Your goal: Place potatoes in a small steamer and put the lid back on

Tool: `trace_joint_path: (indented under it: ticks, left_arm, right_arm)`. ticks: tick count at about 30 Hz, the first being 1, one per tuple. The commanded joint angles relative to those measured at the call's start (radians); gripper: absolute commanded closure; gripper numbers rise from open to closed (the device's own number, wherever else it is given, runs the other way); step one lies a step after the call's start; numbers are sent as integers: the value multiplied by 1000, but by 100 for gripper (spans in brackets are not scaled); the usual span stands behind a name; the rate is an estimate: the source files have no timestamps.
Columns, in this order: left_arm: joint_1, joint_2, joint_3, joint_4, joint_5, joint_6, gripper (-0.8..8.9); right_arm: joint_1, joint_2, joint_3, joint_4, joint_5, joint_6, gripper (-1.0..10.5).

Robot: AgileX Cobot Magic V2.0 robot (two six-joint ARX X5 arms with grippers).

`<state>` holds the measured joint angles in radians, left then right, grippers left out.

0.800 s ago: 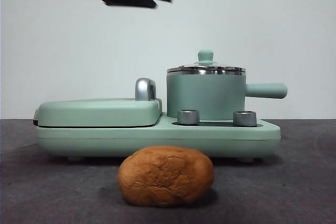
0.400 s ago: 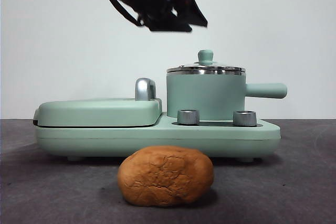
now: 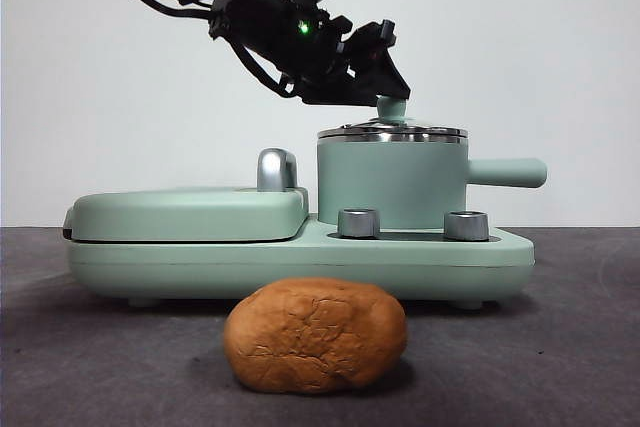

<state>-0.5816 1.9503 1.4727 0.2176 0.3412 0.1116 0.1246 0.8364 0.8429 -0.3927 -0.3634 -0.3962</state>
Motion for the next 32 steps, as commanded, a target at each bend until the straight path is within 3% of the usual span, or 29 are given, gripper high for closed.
trace_joint_path:
  ticks: [1, 13, 18, 28, 32]
  left_arm:
    - [-9, 35, 28, 19, 0, 5, 555]
    - [-10, 65, 28, 22, 0, 6, 576]
    - [-10, 65, 28, 22, -1, 6, 810]
    - [-10, 50, 29, 22, -13, 8, 807]
    - [-10, 10, 30, 20, -35, 60, 807]
  right_arm:
    - [5, 5, 16, 8, 2, -3, 740]
    - [5, 5, 16, 7, 2, -3, 740]
    - [5, 5, 16, 6, 6, -3, 740]
    - [5, 5, 16, 1, 5, -3, 740]
    - [5, 5, 16, -2, 5, 1, 740]
